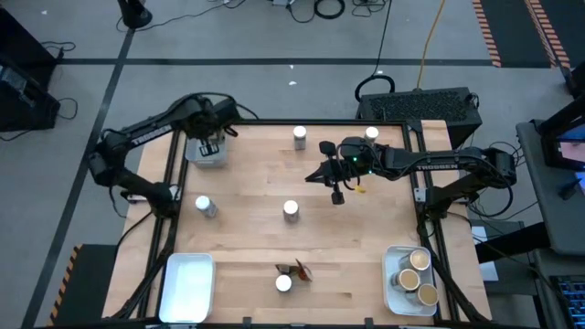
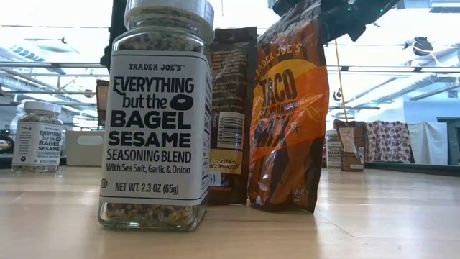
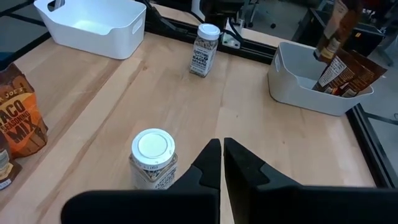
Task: Sort spices by type
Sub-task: Put the brown seasoning bag into the top left white bin
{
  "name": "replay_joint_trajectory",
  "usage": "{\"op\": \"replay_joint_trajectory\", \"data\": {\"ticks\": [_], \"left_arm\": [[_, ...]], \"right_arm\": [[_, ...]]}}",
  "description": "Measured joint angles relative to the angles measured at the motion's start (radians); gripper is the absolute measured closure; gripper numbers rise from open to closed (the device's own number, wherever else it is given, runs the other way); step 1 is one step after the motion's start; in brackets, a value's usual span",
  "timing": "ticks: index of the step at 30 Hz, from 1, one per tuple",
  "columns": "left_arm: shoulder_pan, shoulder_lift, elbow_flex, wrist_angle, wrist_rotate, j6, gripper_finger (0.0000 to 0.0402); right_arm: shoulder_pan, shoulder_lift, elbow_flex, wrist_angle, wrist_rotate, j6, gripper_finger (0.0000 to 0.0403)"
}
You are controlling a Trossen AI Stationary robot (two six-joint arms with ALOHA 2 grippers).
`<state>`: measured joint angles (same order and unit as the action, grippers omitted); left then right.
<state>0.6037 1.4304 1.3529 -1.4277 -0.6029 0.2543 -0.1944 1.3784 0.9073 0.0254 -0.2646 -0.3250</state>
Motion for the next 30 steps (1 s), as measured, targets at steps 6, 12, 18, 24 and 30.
{"op": "replay_joint_trajectory", "data": {"ticks": [6, 12, 18, 24, 30], "left_arm": [[0.083, 0.007, -0.001, 0.060, 0.102, 0.109, 0.0401], [0.124, 0.006, -0.020, 0.102, 0.133, 0.161, 0.0401], [0.151, 0.006, -0.108, 0.224, 0.201, 0.232, 0.0401], [0.176, 0.007, -0.173, 0.273, 0.209, 0.285, 0.0401], [0.192, 0.007, -0.212, 0.327, 0.231, 0.288, 0.0401]], "right_arm": [[0.000, 0.000, 0.000, -0.002, 0.000, -0.012, 0.0403], [0.000, 0.000, 0.000, -0.002, 0.000, -0.035, 0.0403], [0.000, 0.000, 0.000, -0.001, 0.000, -0.039, 0.0403], [-0.002, 0.000, 0.000, -0.001, 0.000, -0.045, 0.0403], [-0.003, 0.000, 0.000, 0.000, 0.000, -0.054, 0.0403]]}}
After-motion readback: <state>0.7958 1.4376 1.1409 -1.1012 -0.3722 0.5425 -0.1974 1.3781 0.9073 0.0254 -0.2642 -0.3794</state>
